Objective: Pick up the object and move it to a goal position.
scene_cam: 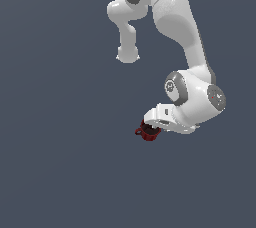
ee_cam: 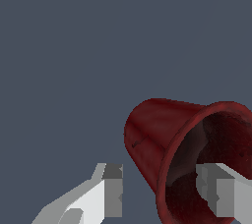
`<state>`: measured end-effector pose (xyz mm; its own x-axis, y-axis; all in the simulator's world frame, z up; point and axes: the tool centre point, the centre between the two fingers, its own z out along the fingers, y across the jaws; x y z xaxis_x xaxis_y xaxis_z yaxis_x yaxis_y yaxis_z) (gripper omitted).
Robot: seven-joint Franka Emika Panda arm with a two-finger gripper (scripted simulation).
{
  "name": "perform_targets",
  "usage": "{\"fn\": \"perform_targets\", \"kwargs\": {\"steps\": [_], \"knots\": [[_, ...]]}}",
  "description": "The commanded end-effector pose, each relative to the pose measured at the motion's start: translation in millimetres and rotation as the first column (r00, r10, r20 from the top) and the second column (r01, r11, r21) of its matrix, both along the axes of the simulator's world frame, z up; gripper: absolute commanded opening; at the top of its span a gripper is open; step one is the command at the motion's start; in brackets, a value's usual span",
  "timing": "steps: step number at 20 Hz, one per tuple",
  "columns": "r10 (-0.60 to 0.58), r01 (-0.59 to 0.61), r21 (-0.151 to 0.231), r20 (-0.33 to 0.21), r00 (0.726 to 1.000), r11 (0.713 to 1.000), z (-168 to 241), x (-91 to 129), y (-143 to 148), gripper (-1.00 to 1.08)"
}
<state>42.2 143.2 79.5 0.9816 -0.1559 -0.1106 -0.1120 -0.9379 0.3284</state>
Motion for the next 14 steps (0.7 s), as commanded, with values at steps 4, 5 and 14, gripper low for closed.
{"fn": "perform_targets", "kwargs": {"steps": [4,5,14], "knots": [[0.000,0.000,0.000,0.001,1.000,1.000,-3.1,-0.5,-0.9,-1.00],[0.000,0.000,0.000,0.001,1.000,1.000,-3.1,-0.5,-0.9,-1.00],[0.000,0.000,0.000,0.002,1.000,1.000,-2.2,-0.6,-1.1,-1.00]]}}
